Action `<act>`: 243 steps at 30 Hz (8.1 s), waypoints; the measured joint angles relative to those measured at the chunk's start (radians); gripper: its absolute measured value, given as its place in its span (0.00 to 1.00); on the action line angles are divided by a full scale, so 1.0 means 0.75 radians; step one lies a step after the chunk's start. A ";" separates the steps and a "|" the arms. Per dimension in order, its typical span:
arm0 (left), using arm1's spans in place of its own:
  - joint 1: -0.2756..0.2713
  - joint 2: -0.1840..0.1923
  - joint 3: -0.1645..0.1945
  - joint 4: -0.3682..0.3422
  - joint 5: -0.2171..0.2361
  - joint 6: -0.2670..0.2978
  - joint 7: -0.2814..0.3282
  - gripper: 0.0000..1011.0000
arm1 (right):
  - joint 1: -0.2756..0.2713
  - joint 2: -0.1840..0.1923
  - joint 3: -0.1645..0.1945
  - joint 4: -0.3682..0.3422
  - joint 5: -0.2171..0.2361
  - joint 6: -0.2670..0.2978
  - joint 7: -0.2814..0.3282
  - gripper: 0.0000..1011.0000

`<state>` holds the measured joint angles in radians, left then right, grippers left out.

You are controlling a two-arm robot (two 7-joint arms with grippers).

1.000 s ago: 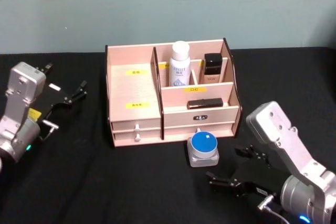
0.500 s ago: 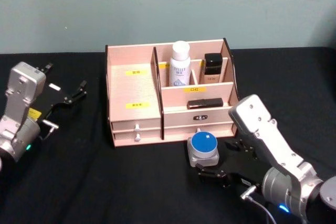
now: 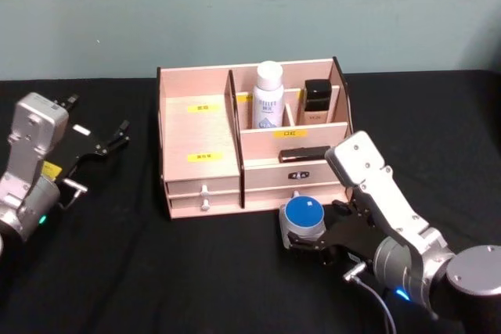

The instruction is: Pick up the facial cleanser and watermelon frost from the table and place them into the tiered storage box.

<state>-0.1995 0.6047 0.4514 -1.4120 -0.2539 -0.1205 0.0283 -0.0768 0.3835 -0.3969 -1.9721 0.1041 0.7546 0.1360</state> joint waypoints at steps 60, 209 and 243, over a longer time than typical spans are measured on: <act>0.000 0.000 0.000 0.000 0.000 0.000 0.000 0.99 | 0.047 -0.183 0.056 0.140 -0.144 -0.015 0.100 0.99; 0.000 0.000 0.000 0.000 0.000 0.000 0.000 0.99 | 0.452 -0.545 -0.015 0.477 -0.346 -0.139 0.244 0.99; 0.000 0.000 0.000 0.000 0.000 0.000 0.000 0.99 | 0.194 -0.325 0.180 0.011 -0.207 -0.361 0.272 0.99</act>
<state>-0.1995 0.6047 0.4514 -1.4120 -0.2540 -0.1206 0.0283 0.0686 0.1398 -0.2621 -1.9641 -0.0511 0.4840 0.3399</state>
